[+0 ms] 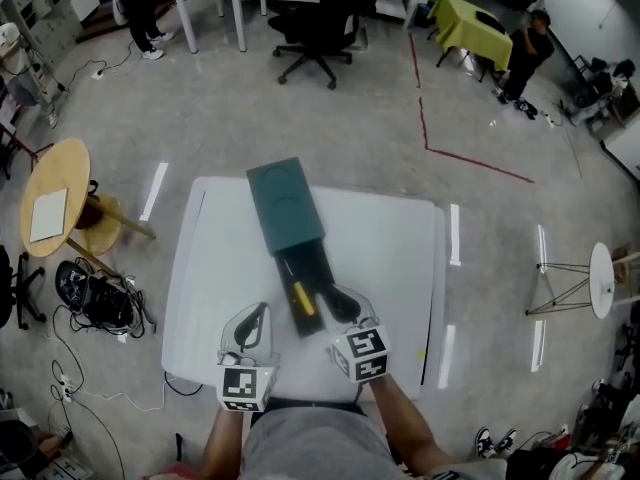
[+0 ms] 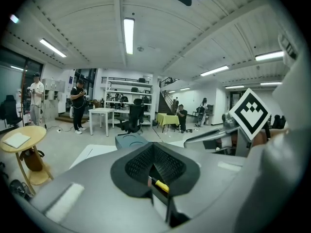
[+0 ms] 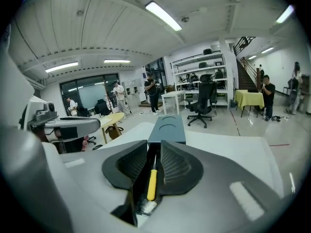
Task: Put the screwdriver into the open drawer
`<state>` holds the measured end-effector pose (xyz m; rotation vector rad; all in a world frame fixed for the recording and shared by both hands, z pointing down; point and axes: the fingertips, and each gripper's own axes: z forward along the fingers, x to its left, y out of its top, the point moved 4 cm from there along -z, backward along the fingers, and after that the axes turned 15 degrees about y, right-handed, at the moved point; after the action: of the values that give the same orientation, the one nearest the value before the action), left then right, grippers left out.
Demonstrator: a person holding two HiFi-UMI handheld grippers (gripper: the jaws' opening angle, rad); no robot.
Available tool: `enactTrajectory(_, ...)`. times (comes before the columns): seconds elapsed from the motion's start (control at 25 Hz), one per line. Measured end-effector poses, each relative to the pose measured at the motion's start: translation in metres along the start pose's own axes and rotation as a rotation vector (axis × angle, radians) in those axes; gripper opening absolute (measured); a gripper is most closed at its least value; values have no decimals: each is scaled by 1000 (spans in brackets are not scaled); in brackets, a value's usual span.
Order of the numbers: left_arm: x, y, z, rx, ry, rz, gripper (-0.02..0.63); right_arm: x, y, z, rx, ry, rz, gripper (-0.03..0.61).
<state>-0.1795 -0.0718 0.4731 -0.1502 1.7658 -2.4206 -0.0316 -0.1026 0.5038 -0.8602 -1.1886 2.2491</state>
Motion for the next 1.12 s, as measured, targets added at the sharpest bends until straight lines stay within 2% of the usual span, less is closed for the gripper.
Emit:
enactTrajectory(0.56,-15,34,-58,-112,19,36,12,12,12,-106,-173,-115,-81,71)
enactTrajectory(0.8,-25,37,-82,-137,27,43,11,18,5,-143,-217,-153,-113,58)
enactTrajectory(0.96,-31,35,-91,-139,27,44,11,18,-3,-165,-241,-195,-129,21)
enactTrajectory(1.12,-38,32,-100,-135,16,43,11,19,-12,-187,-257,-218,-134,10)
